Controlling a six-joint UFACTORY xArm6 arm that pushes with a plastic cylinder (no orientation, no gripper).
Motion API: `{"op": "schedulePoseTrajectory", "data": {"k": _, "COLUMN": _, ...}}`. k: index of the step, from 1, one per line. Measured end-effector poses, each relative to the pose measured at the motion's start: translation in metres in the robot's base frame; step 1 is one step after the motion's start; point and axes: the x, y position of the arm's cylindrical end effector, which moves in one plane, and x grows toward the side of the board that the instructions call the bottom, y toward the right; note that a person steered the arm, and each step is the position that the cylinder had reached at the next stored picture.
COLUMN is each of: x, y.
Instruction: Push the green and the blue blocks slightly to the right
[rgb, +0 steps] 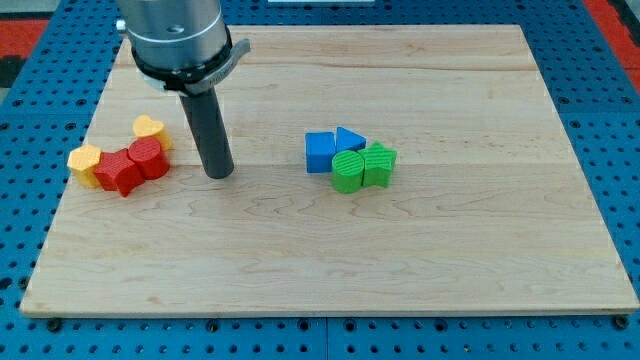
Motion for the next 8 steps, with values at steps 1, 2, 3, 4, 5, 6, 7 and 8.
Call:
{"op": "schedulePoseTrajectory", "data": {"k": 1, "x": -0.010, "y": 0.019}}
{"op": "schedulePoseTrajectory", "data": {"k": 2, "x": -0.011, "y": 0.039}}
{"op": "schedulePoseTrajectory", "data": {"k": 3, "x": -0.012, "y": 0.057}}
{"op": "schedulePoseTrajectory", "data": {"k": 4, "x": -0.012, "y": 0.077}}
{"op": "schedulePoseTrajectory", "data": {"k": 5, "x": -0.012, "y": 0.095}}
{"op": "schedulePoseTrajectory", "data": {"k": 6, "x": -0.012, "y": 0.109}}
{"op": "schedulePoseTrajectory", "data": {"k": 7, "x": -0.006, "y": 0.091}}
{"op": "schedulePoseTrajectory", "data": {"k": 8, "x": -0.008, "y": 0.055}}
